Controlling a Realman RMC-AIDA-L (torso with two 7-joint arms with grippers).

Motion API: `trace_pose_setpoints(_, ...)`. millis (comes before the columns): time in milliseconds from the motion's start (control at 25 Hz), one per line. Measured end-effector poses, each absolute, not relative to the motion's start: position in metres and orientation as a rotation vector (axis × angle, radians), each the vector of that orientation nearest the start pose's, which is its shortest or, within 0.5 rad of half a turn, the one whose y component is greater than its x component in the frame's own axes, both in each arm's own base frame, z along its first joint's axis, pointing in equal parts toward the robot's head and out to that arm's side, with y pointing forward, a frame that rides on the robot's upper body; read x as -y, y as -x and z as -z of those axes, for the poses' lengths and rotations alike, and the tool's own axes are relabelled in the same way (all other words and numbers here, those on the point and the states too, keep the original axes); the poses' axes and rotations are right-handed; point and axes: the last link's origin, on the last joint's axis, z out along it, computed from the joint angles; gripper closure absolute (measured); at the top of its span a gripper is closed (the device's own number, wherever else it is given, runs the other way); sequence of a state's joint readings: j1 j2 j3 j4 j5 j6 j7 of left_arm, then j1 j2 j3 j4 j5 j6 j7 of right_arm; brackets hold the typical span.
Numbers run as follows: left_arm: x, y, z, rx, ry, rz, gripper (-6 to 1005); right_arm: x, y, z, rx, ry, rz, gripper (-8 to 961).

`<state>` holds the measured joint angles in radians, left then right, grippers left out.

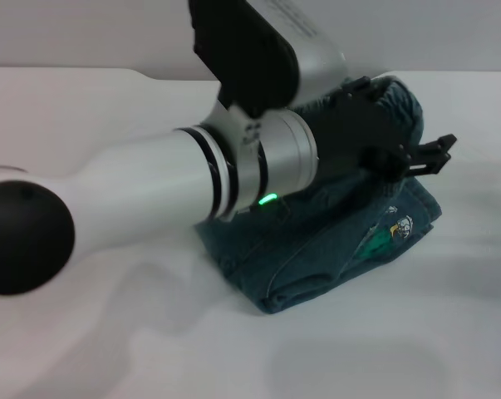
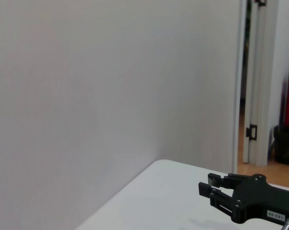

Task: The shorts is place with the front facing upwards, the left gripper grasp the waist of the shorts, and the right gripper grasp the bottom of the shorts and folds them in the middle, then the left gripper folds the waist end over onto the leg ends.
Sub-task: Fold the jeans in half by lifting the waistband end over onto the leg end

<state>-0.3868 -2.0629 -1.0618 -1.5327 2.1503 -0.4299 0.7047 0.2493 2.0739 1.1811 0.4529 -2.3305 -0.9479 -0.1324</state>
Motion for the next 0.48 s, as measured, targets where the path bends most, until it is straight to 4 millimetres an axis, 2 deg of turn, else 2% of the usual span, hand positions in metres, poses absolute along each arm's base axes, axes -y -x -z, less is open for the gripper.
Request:
trace_pose_setpoints(240,-0.314,0.05,0.097,0.151,2.516,0.564,152,-0.313,-0.354,-0.009,-0.648,1.348,-0.54,650)
trace_pose_setpoints(480,-0.32,0.053,0.094,0.084,2.426,0.575,151,-0.306,-0.353,-0.008,-0.646,1.35,-0.549,650)
